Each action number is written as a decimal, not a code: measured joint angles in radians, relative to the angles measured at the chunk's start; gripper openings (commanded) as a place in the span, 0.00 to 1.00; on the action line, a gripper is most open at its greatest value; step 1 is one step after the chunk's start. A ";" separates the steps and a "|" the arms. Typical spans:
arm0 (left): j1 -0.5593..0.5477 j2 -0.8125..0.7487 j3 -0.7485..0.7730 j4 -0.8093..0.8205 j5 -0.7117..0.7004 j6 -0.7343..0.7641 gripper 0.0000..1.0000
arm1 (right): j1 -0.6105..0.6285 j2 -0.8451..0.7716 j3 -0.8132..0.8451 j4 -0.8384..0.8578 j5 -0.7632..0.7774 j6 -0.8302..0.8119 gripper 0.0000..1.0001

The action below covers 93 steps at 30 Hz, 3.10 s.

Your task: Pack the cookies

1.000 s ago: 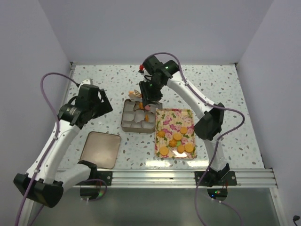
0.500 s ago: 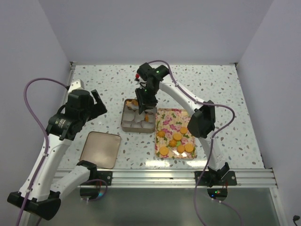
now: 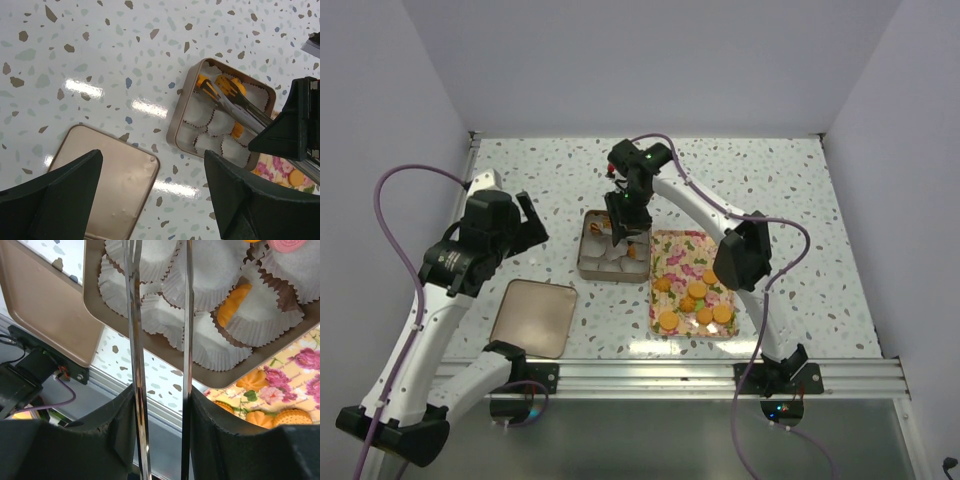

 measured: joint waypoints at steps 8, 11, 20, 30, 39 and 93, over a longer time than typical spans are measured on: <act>0.000 0.003 0.000 0.000 0.015 0.003 0.88 | 0.000 0.016 0.028 0.016 0.000 0.027 0.49; 0.000 0.003 0.000 0.000 0.019 0.004 0.88 | 0.000 0.016 0.030 0.019 0.000 0.032 0.49; 0.000 -0.002 0.000 -0.006 0.021 0.007 0.88 | 0.000 0.002 0.025 0.006 0.007 0.033 0.49; 0.000 0.000 0.000 -0.006 0.023 0.007 0.94 | 0.000 -0.338 -0.166 0.006 0.061 0.019 0.50; 0.000 0.000 -0.034 0.024 0.069 0.007 0.94 | 0.000 -0.761 -0.698 -0.019 0.131 0.018 0.51; 0.000 -0.005 -0.129 0.073 0.100 0.026 0.95 | 0.030 -0.610 -0.808 -0.016 0.157 -0.046 0.51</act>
